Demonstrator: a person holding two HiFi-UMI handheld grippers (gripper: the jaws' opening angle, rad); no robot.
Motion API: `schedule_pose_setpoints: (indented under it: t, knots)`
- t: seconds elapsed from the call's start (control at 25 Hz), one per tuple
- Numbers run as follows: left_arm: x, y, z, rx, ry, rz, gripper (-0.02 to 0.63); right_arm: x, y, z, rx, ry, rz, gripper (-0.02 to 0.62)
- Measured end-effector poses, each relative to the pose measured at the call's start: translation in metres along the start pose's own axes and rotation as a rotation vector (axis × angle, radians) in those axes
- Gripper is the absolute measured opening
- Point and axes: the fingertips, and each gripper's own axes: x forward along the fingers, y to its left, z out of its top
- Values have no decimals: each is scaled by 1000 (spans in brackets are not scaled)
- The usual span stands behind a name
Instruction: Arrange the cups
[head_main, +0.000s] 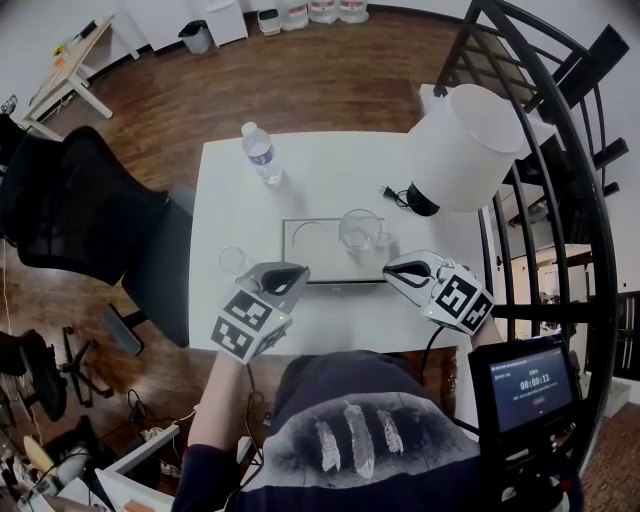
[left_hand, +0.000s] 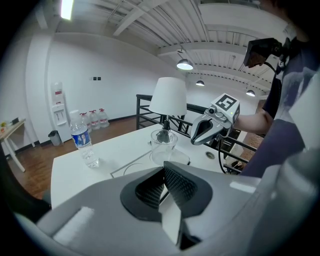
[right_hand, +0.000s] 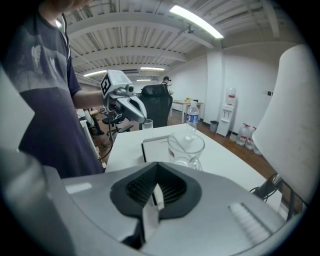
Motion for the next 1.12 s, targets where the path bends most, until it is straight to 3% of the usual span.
schedule_pose_setpoints:
  t: [0.72, 1.12]
  knots:
    - [-25, 13, -8, -37, -30, 56, 2, 3, 6, -6, -1, 27, 15, 3]
    - [-88, 53, -36, -78, -98, 277, 29, 9, 8, 1, -10, 25, 33, 3]
